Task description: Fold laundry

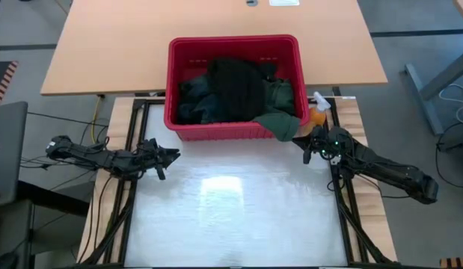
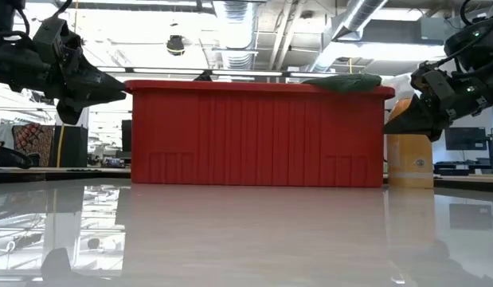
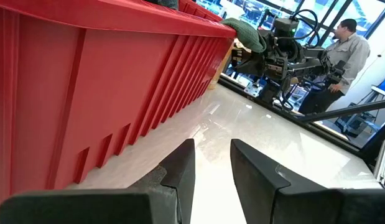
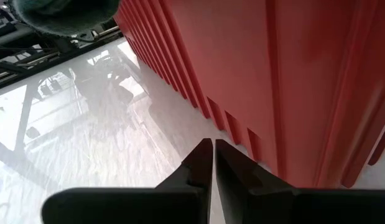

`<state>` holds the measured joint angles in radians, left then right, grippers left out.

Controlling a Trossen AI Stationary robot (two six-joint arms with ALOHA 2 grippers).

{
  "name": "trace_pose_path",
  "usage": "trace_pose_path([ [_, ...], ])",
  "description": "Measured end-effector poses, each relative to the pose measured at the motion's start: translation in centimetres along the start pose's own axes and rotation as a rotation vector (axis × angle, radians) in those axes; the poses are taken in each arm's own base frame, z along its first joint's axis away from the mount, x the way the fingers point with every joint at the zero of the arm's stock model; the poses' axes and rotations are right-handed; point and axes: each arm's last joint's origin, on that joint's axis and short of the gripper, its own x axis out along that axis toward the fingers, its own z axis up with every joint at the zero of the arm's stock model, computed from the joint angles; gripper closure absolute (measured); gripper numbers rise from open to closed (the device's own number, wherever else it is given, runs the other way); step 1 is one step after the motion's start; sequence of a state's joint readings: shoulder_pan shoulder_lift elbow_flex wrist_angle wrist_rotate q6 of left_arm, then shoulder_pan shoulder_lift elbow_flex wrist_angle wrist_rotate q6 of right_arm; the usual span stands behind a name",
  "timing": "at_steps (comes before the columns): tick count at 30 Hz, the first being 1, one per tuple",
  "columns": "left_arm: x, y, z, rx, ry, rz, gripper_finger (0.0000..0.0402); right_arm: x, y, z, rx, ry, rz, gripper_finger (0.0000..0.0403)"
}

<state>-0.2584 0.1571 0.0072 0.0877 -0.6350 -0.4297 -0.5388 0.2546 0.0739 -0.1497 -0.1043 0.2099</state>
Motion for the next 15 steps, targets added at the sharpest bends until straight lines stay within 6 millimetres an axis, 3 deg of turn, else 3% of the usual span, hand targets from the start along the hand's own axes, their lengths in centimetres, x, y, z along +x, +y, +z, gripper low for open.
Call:
trace_pose_path([
  [15,-0.02,-0.03,0.10,-0.058,0.004,0.002,0.0310,0.00,0.00,0.00,0.000,0.000,0.000,0.0355],
])
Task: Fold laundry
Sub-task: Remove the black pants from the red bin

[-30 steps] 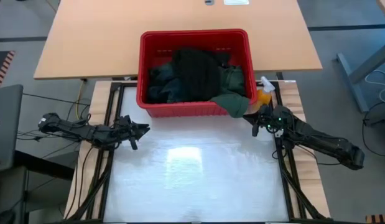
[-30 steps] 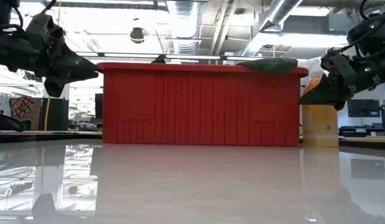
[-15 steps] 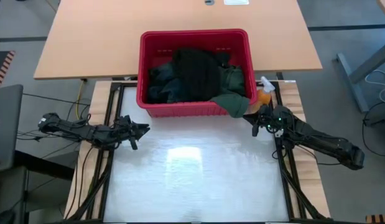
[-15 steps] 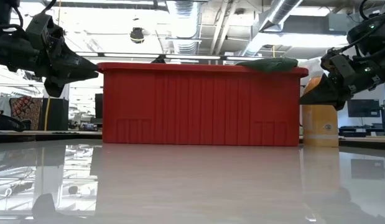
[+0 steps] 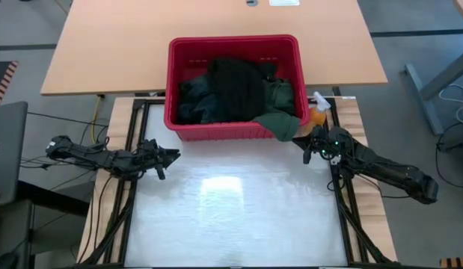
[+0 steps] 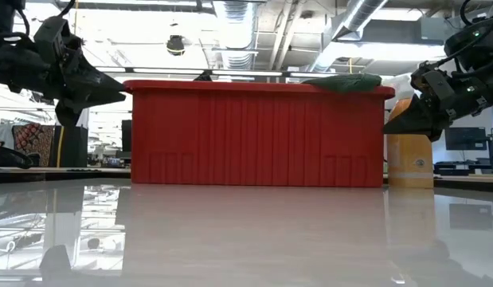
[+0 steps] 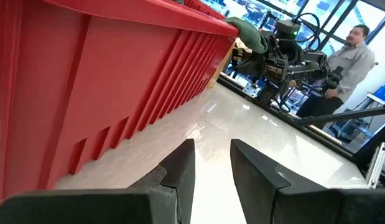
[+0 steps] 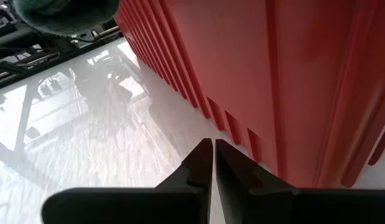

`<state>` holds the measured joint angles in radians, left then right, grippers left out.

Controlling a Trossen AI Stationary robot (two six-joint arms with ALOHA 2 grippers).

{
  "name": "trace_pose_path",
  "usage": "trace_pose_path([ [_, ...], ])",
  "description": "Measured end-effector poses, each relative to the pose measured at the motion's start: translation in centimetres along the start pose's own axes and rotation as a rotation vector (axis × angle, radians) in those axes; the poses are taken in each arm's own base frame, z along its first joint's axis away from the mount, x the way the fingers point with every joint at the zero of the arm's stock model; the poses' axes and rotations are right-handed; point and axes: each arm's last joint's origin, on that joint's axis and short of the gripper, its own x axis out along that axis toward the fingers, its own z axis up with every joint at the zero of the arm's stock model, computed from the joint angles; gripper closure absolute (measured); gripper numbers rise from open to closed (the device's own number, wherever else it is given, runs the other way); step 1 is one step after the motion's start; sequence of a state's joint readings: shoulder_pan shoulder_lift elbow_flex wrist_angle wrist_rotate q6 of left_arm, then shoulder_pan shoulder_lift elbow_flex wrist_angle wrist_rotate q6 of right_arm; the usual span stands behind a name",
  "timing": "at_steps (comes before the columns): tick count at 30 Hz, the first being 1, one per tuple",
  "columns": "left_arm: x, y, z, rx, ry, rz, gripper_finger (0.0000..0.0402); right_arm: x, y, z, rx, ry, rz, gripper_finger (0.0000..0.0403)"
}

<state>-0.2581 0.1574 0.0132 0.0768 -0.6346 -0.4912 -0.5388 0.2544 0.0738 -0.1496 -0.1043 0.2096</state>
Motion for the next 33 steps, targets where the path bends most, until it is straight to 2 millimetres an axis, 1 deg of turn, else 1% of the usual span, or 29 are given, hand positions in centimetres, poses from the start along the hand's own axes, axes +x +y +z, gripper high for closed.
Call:
trace_pose_path([
  [6,0.0,0.1,-0.1,0.028,-0.007,0.031,0.0310,0.0,0.0,0.0,0.000,0.000,0.000,0.0355],
  [9,0.1,0.0,-0.3,0.020,0.028,-0.010,0.0310,0.0,0.0,0.0,0.000,0.000,0.000,0.0355],
  [10,0.1,0.0,-0.3,-0.026,0.032,-0.011,0.0310,0.0,0.0,0.0,0.000,0.000,0.000,0.0355],
  [13,0.2,0.0,-0.5,-0.266,0.037,0.014,0.0310,0.0,0.0,0.0,0.000,0.000,0.000,0.0355],
  [14,0.2,0.0,-0.6,-0.320,0.050,0.007,0.0310,0.0,0.0,0.0,-0.002,0.000,0.000,0.0355],
  [17,0.3,-0.5,-0.9,-0.396,0.112,-0.050,0.0310,0.0,0.0,0.1,-0.018,-0.013,0.002,0.0355],
  [19,0.4,-1.0,-0.6,-0.427,0.096,-0.089,0.0310,0.0,0.0,0.2,-0.019,-0.025,0.005,0.0355],
  [22,0.6,-2.1,0.5,-0.366,0.023,-0.101,0.0314,0.0,0.1,0.7,-0.013,-0.075,0.015,0.0355],
  [24,1.0,-3.0,1.9,-0.318,-0.051,-0.107,0.0319,-0.1,0.3,1.2,0.093,-0.133,0.040,0.0355],
  [27,1.9,-4.6,3.9,-0.168,-0.106,-0.107,0.0329,-0.3,0.5,2.4,0.301,-0.263,0.057,0.0355],
  [30,3.1,-6.2,5.3,-0.007,-0.102,-0.081,0.0338,-0.7,0.9,3.7,0.430,-0.387,0.148,0.0355],
  [33,4.6,-7.3,6.3,0.097,-0.103,-0.033,0.0344,-1.3,1.7,5.2,0.484,-0.523,0.281,0.0355],
])
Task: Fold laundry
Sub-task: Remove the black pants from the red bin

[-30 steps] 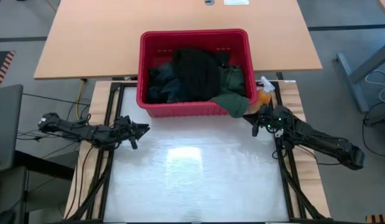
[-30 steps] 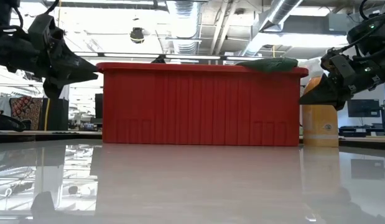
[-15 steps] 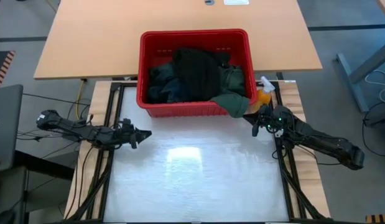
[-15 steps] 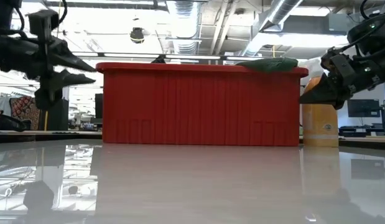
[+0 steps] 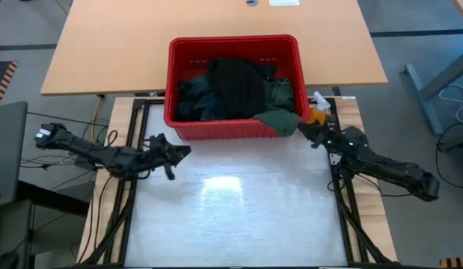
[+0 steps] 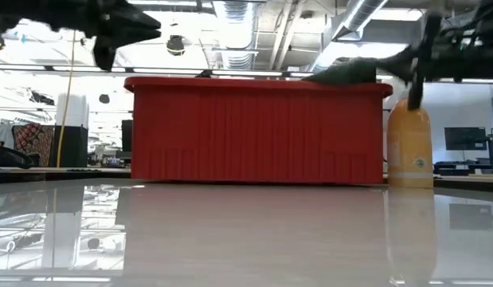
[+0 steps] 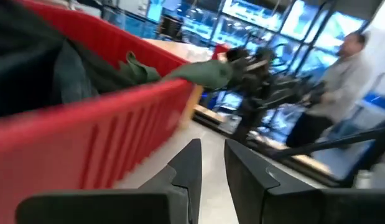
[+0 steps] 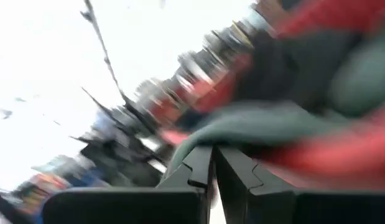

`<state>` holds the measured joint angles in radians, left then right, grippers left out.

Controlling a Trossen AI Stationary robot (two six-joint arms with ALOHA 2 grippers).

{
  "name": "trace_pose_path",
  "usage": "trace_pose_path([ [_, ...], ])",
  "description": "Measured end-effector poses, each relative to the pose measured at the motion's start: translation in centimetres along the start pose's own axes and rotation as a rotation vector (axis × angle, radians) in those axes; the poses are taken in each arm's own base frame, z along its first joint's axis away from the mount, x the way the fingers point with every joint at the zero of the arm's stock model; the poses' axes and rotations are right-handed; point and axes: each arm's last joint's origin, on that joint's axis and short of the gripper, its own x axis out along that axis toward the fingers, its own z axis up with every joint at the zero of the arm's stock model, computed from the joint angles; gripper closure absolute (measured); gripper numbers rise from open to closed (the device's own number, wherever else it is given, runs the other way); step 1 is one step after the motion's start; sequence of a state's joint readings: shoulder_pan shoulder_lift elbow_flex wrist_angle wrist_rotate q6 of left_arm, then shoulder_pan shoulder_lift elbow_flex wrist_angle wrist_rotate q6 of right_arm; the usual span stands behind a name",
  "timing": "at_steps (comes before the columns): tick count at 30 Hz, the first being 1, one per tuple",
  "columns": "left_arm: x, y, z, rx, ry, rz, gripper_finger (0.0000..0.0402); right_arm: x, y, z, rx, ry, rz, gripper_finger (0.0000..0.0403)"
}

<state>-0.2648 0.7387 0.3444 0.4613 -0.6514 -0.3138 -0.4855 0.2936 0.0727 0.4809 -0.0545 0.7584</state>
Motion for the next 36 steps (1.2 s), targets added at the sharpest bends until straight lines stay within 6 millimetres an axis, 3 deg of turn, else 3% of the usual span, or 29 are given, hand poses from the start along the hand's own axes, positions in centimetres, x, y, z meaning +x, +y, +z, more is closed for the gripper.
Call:
trace_pose_path([
  [6,3.1,-1.2,1.5,0.171,0.033,-0.073,0.0347,1.3,3.9,1.7,-0.062,-0.006,0.240,0.0355],
  [11,5.0,-1.4,3.8,0.267,0.009,-0.108,0.0347,3.7,7.2,2.4,-0.162,0.082,0.246,0.0355],
  [16,6.6,0.6,7.9,0.372,-0.005,0.118,0.0343,7.8,10.4,2.9,-0.359,0.144,0.188,0.0355],
  [19,7.5,2.5,10.2,0.433,0.071,0.163,0.0328,10.5,11.9,3.0,-0.412,0.173,0.188,0.0355],
  [28,11.5,7.4,13.5,0.543,0.475,0.095,0.0239,17.2,13.4,2.1,-0.618,0.389,0.090,0.0344],
  [36,13.3,8.4,13.1,0.824,0.747,0.058,0.0203,19.2,13.6,0.3,-0.784,0.697,0.025,0.0264],
])
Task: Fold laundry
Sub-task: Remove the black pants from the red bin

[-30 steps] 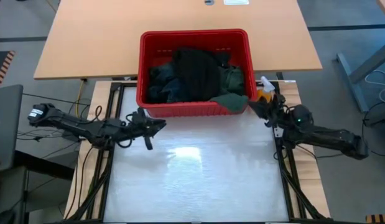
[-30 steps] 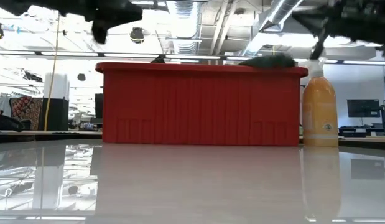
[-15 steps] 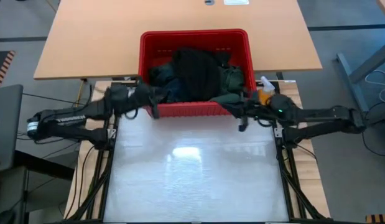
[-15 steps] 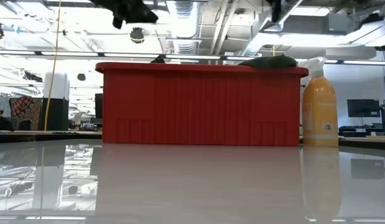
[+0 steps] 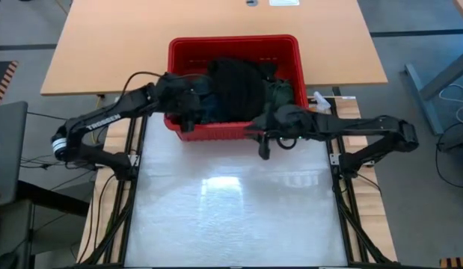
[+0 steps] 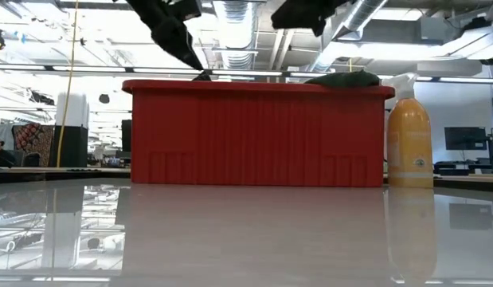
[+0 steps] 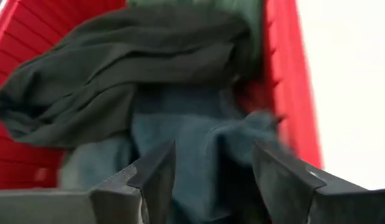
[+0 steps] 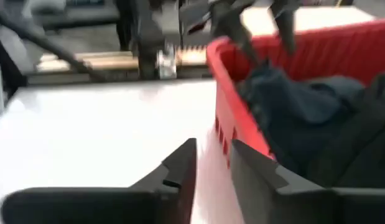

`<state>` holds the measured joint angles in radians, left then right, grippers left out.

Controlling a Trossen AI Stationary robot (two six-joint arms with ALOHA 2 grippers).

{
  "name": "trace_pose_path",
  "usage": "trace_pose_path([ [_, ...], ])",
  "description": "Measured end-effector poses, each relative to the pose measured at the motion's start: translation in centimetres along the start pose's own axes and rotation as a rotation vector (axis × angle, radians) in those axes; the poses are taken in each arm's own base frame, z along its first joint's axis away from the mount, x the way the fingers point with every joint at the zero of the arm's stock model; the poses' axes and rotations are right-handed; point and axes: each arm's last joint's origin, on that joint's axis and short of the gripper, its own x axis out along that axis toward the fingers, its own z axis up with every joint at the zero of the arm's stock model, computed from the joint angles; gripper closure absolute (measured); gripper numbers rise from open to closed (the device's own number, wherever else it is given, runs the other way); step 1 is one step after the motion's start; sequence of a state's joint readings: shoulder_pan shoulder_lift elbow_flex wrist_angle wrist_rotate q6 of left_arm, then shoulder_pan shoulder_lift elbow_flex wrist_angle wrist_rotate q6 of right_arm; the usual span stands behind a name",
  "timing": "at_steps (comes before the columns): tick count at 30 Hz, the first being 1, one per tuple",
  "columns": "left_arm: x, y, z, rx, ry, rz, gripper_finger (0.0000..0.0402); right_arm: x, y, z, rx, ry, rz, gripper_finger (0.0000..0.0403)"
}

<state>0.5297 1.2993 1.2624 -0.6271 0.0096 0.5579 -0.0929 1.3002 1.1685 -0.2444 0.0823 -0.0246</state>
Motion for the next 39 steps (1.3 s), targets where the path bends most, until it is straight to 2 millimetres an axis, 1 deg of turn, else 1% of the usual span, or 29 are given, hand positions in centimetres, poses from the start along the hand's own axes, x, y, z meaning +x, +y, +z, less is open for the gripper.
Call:
trace_pose_path([
  [4,0.9,0.2,-0.2,0.104,0.061,0.027,0.0203,0.4,0.0,0.1,-0.003,0.010,-0.003,0.0210],
  [8,2.9,0.3,-0.7,0.151,0.124,0.008,0.0203,0.4,-0.4,0.0,0.001,0.018,-0.016,0.0170],
  [12,5.2,0.2,-1.1,0.172,0.165,-0.011,0.0203,0.2,-0.9,0.1,0.007,0.011,-0.030,0.0158],
  [14,6.0,0.1,-1.0,0.154,0.176,0.023,0.0203,0.2,-1.2,0.1,0.011,0.011,-0.039,0.0159],
  [17,6.3,0.2,-0.5,0.141,0.156,0.082,0.0214,0.3,-1.3,0.0,0.013,0.015,-0.043,0.0164],
  [18,6.4,0.2,-0.4,0.140,0.152,0.095,0.0225,0.3,-1.3,0.0,0.013,0.016,-0.043,0.0165],
  [20,6.4,0.4,-0.2,0.134,0.147,0.141,0.0261,0.3,-1.3,0.0,0.013,0.016,-0.042,0.0168],
  [24,6.0,0.8,-0.1,0.086,0.171,0.211,0.0372,0.1,-1.3,0.1,0.013,0.014,-0.040,0.0174],
  [25,5.9,0.9,0.0,0.060,0.164,0.214,0.0385,0.0,-1.3,0.1,0.014,0.011,-0.040,0.0175],
  [27,5.2,1.4,1.0,0.019,0.109,0.228,0.0392,-0.1,-1.3,0.2,0.014,0.006,-0.040,0.0178],
  [30,3.3,2.1,3.0,-0.023,-0.014,0.236,0.0398,-0.1,-1.4,0.3,0.016,-0.006,-0.042,0.0179],
  [32,2.4,2.6,4.1,-0.053,-0.081,0.227,0.0397,0.6,-1.7,0.3,0.015,-0.021,-0.069,0.0179],
  [35,1.9,2.9,4.6,-0.112,-0.105,0.216,0.0389,3.3,-2.9,0.3,0.025,-0.096,-0.133,0.0179],
  [37,1.4,2.9,4.9,-0.139,-0.135,0.195,0.0379,5.4,-3.5,-0.1,-0.030,-0.111,-0.159,0.0175],
  [39,0.8,2.8,5.1,-0.160,-0.163,0.177,0.0367,6.9,-4.2,-0.1,-0.103,-0.084,-0.217,0.0170],
])
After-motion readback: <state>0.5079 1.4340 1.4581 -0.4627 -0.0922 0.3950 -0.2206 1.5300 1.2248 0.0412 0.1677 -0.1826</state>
